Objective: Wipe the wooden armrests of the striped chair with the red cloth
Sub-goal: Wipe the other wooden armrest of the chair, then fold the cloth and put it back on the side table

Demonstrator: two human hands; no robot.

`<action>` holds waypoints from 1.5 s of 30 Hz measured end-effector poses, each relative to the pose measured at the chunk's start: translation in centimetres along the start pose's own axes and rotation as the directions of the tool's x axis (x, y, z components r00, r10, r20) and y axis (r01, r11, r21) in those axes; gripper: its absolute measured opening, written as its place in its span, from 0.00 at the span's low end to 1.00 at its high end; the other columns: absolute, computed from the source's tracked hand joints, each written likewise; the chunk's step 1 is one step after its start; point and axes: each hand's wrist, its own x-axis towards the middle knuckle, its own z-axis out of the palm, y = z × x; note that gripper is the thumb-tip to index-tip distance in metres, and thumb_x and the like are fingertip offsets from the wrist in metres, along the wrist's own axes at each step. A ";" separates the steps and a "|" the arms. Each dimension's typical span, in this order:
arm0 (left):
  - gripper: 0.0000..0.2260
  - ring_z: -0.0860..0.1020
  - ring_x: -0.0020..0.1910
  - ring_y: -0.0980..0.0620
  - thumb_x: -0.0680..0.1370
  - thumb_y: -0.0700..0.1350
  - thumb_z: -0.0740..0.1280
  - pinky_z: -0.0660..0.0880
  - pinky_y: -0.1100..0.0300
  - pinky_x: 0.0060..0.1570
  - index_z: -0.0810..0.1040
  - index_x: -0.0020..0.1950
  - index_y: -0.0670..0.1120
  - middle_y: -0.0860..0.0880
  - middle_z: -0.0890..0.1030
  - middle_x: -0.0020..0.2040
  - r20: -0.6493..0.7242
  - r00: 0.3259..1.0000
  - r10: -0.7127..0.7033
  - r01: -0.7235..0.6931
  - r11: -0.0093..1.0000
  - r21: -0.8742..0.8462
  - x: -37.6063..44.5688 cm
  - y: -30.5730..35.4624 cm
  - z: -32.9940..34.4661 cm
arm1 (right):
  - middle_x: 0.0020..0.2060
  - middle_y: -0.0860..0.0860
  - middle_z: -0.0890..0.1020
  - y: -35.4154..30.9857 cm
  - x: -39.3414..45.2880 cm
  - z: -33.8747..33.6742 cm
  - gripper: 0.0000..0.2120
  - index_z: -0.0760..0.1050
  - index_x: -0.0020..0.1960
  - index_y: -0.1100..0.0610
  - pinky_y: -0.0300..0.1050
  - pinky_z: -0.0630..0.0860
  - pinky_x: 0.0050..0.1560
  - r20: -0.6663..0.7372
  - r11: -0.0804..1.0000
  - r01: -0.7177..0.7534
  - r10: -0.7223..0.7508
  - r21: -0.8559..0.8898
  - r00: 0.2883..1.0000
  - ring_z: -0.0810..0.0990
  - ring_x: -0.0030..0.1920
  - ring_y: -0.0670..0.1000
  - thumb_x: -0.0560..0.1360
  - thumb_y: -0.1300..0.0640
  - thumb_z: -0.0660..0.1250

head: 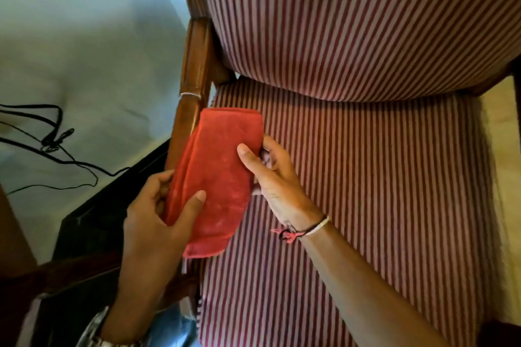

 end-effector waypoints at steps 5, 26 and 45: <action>0.24 0.83 0.54 0.57 0.67 0.59 0.72 0.82 0.54 0.52 0.75 0.62 0.59 0.58 0.82 0.57 0.120 0.993 -0.008 0.024 0.990 -0.136 -5.2 3.2 7.4 | 0.52 0.46 0.86 -3.0 -5.7 -7.5 0.09 0.78 0.62 0.58 0.40 0.83 0.56 -0.117 0.975 0.223 -0.223 -0.012 0.968 0.85 0.55 0.43 0.83 0.63 0.64; 0.18 0.84 0.49 0.65 0.78 0.45 0.70 0.82 0.66 0.46 0.71 0.67 0.50 0.58 0.83 0.53 0.446 0.892 0.079 0.063 0.954 -0.295 -26.4 22.3 50.3 | 0.47 0.54 0.83 -18.1 -22.7 -51.8 0.08 0.75 0.58 0.64 0.46 0.81 0.46 -0.552 0.969 0.179 -0.245 -0.171 0.797 0.82 0.47 0.50 0.84 0.60 0.64; 0.35 0.63 0.80 0.38 0.79 0.50 0.63 0.70 0.46 0.74 0.54 0.82 0.41 0.36 0.57 0.82 0.624 0.739 0.252 -0.652 0.500 0.570 -24.1 16.1 64.1 | 0.72 0.63 0.77 -7.1 -24.3 -59.0 0.31 0.74 0.74 0.62 0.59 0.80 0.68 -0.263 0.070 -0.253 -0.270 -0.965 0.926 0.78 0.72 0.61 0.75 0.53 0.77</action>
